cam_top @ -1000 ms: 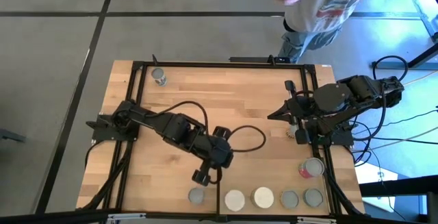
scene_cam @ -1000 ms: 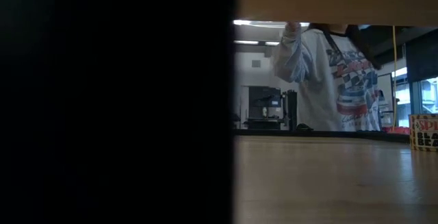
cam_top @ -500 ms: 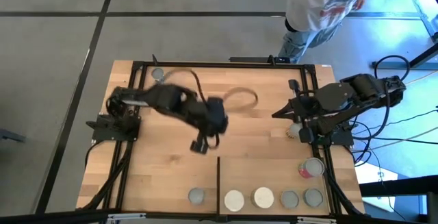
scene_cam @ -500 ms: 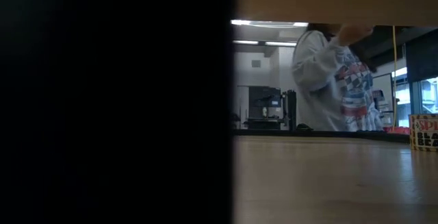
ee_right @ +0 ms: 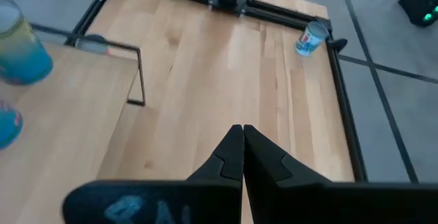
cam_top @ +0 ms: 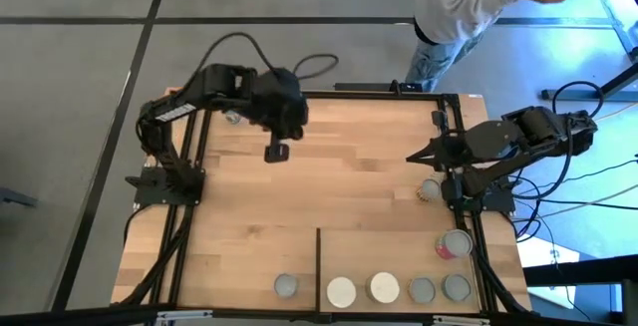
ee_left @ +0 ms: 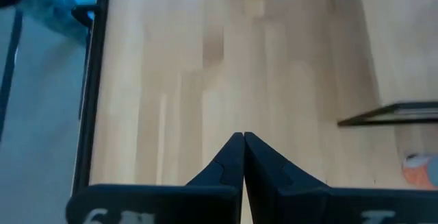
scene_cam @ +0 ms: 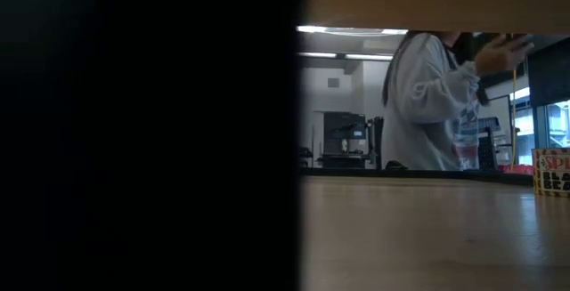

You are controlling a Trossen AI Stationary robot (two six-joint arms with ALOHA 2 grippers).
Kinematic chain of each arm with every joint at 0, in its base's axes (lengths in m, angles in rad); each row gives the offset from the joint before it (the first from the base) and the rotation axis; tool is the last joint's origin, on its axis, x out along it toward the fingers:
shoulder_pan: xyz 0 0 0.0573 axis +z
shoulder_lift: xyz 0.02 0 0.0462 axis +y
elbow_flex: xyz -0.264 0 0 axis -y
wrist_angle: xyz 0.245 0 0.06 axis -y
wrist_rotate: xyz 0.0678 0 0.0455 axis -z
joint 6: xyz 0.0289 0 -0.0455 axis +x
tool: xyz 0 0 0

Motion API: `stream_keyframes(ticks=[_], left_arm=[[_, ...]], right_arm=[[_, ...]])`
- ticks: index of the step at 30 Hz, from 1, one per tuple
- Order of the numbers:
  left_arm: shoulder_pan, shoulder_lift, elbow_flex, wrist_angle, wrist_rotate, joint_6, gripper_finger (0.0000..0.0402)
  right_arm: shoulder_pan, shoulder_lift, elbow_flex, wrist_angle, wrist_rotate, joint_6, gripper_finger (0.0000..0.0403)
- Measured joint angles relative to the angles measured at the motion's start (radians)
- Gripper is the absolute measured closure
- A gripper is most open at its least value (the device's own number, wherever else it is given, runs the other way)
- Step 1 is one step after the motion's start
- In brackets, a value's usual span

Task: Pick and place cans onto a shelf
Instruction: Put the canned mixed vegetables on the shelf

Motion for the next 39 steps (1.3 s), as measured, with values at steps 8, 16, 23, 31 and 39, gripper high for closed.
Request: stream_keyframes(ticks=[8,16,23,31,39], left_arm=[[0.103,-0.200,-0.315,0.168,0.088,0.009,0.0401],[0.182,-0.508,-0.814,0.416,0.035,-0.122,0.0401],[0.280,-0.642,-1.034,0.414,-0.189,-0.262,0.0398],[0.388,-0.647,-1.059,0.412,-0.318,-0.184,0.0366],[0.608,-0.596,-1.058,0.377,-0.281,-0.343,0.0358]], right_arm=[[-0.054,-0.197,-0.202,0.103,0.002,0.082,0.0398],[-0.062,-0.245,-0.229,0.127,0.002,0.076,0.0398],[-0.063,-0.233,-0.229,0.205,0.007,0.076,0.0398],[-0.063,-0.191,-0.229,0.239,0.053,0.117,0.0398],[-0.077,-0.167,-0.229,0.199,0.220,0.345,0.0398]])
